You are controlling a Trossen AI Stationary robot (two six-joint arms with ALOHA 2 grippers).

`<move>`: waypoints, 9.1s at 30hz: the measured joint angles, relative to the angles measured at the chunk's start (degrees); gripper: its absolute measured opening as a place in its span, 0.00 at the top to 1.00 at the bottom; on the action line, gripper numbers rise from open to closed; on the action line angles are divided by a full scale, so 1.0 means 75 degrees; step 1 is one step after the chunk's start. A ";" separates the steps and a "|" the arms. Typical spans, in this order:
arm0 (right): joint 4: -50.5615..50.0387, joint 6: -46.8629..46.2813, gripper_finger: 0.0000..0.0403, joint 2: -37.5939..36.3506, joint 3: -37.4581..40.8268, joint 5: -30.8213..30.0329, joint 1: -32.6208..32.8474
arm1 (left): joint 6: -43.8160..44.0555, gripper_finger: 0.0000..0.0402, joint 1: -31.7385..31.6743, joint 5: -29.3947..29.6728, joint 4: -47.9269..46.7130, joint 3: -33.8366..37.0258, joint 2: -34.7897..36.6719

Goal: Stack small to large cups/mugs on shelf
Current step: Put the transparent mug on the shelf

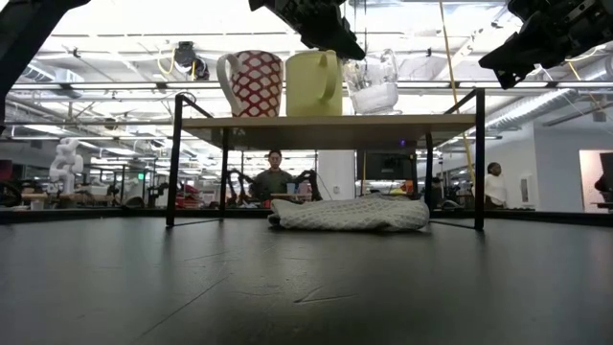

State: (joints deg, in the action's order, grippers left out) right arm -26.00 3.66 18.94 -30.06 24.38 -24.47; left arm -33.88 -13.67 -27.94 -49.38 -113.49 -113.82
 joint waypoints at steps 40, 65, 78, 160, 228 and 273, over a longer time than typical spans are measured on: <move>0.0003 0.0000 1.00 -0.0003 0.0002 0.0002 -0.0002 | -0.0376 1.00 0.0105 0.0143 -0.0013 0.0006 0.0003; 0.0003 0.0000 1.00 -0.0003 0.0000 0.0000 -0.0002 | -0.0214 0.99 0.0046 -0.0017 -0.0008 0.0006 0.0003; 0.0000 -0.0002 1.00 -0.0003 0.0000 0.0003 -0.0002 | -0.0097 0.99 -0.0017 -0.0070 0.0015 0.0006 0.0003; -0.0007 0.0257 1.00 0.0303 0.0001 0.0015 0.0230 | -0.0566 0.99 0.0757 0.0029 -0.0756 -0.0003 0.1548; 0.0124 0.0696 1.00 0.0748 0.0003 -0.0073 0.0837 | 0.2392 1.00 0.0784 0.1285 0.9706 1.4482 1.0736; -0.1527 0.2799 1.00 0.5781 -0.5063 -0.1432 0.1408 | 0.2796 0.99 0.0799 0.1110 0.9748 1.4507 1.0730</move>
State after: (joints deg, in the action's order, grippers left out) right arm -37.45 24.65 62.29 -68.04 13.64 -13.91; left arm -12.91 -7.68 -19.62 23.73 -4.69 -33.34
